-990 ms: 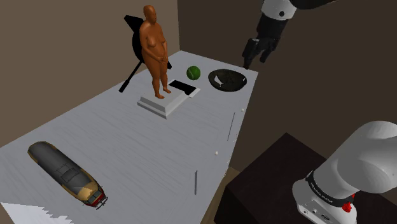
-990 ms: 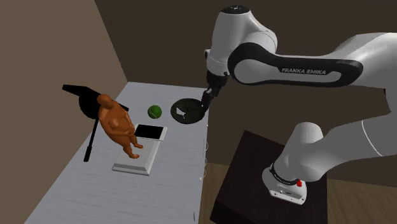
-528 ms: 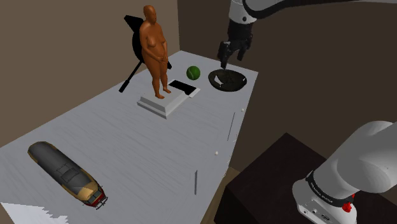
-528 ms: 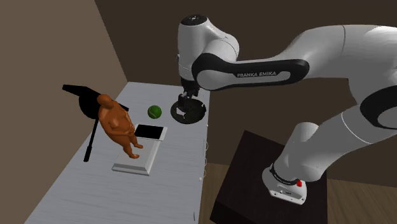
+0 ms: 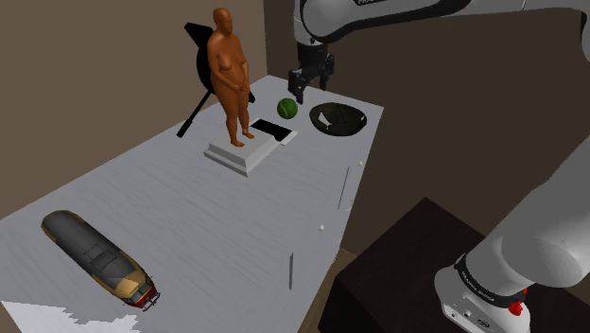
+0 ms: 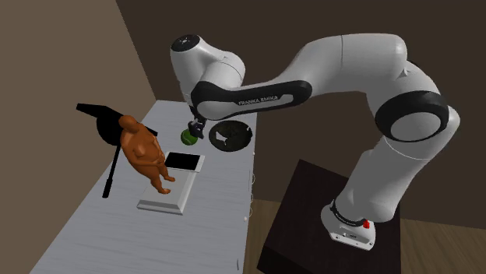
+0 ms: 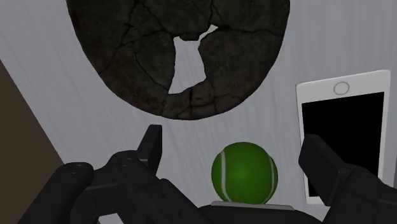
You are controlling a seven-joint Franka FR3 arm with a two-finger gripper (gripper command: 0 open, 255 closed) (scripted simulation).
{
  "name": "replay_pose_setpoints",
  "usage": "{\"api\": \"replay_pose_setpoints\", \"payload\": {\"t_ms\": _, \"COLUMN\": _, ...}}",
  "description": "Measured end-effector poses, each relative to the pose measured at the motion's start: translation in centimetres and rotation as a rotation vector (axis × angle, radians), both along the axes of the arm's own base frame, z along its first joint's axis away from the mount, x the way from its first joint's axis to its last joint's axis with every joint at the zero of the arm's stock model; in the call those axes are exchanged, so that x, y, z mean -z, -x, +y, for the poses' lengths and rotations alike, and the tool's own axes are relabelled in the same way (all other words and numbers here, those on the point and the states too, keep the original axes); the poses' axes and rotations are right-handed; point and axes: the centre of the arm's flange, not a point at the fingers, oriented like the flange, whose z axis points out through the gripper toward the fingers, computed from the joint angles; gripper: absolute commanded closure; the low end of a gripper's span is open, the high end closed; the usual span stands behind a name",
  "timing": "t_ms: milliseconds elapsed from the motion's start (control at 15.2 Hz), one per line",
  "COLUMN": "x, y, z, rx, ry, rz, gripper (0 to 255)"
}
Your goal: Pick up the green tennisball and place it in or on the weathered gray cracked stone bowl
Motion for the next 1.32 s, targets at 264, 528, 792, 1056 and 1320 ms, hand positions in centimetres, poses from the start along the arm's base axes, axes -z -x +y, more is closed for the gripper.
{"api": "replay_pose_setpoints", "payload": {"t_ms": 264, "x": 1.5, "y": -4.5, "z": 2.2, "rx": -0.016, "ry": 0.045, "rz": 0.014, "gripper": 0}}
{"api": "replay_pose_setpoints", "payload": {"t_ms": 528, "x": 3.6, "y": -8.3, "z": 3.7, "rx": -0.026, "ry": 0.078, "rz": 0.024, "gripper": 0}}
{"api": "replay_pose_setpoints", "payload": {"t_ms": 792, "x": 5.4, "y": -8.6, "z": 3.3, "rx": -0.027, "ry": 0.082, "rz": 0.025, "gripper": 0}}
{"api": "replay_pose_setpoints", "payload": {"t_ms": 1056, "x": 7.1, "y": -8.8, "z": 3.0, "rx": -0.027, "ry": 0.082, "rz": 0.025, "gripper": 0}}
{"api": "replay_pose_setpoints", "payload": {"t_ms": 1320, "x": 7.3, "y": -8.8, "z": 3.0, "rx": -0.027, "ry": 0.082, "rz": 0.024, "gripper": 0}}
